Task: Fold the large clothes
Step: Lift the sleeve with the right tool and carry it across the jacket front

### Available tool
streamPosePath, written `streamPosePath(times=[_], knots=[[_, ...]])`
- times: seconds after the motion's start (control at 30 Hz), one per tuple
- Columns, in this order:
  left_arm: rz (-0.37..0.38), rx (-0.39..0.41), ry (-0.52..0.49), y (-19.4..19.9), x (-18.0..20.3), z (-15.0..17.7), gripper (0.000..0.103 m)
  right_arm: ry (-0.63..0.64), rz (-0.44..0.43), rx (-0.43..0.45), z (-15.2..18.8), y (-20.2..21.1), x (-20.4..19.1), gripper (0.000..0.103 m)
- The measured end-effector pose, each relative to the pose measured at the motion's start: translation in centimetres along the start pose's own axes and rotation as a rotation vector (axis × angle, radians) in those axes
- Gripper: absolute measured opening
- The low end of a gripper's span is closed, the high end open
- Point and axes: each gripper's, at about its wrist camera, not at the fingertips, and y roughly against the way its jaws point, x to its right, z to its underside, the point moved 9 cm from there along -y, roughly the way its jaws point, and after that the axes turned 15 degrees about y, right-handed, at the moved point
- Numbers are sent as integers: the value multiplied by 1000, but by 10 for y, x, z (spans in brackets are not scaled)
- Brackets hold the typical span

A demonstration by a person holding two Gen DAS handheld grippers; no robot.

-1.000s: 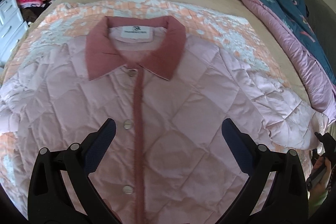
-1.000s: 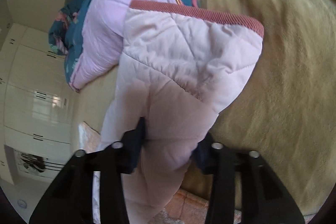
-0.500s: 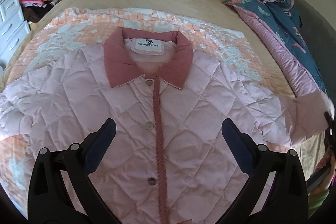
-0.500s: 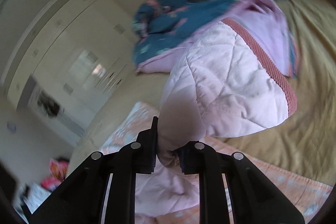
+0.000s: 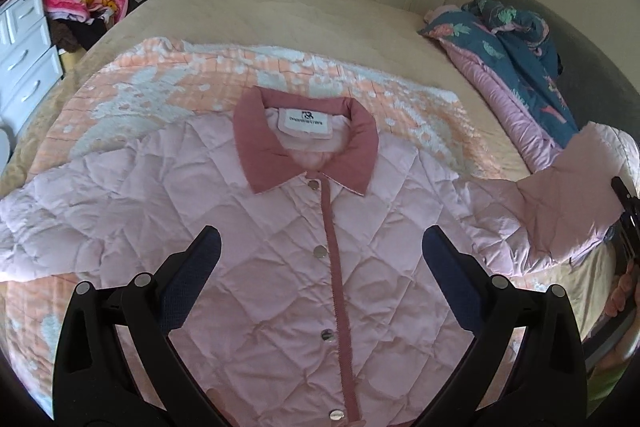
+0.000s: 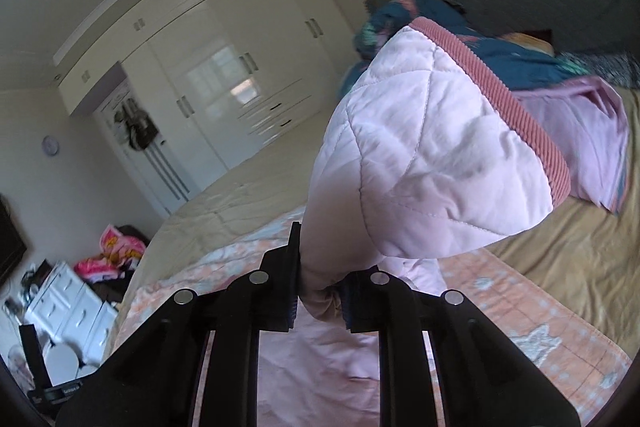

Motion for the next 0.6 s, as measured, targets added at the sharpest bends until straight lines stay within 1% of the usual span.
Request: streamPosePath(times=[0.17, 0.3, 0.4, 0.43, 0.6], knots=[[23, 14, 26, 15, -13, -10, 95, 65, -30, -2, -15, 5, -40, 15], [39, 9, 50, 21, -27, -14, 95, 113, -49, -25, -18, 3, -71, 15], [32, 15, 61, 24, -40, -15, 95, 139, -65, -30, -19, 5, -99, 15], [36, 12, 71, 25, -45, -16, 95, 146, -68, -30, -14, 8, -109, 15], [48, 24, 99, 33, -67, -21, 95, 193, -97, -25, -12, 10, -150, 15]])
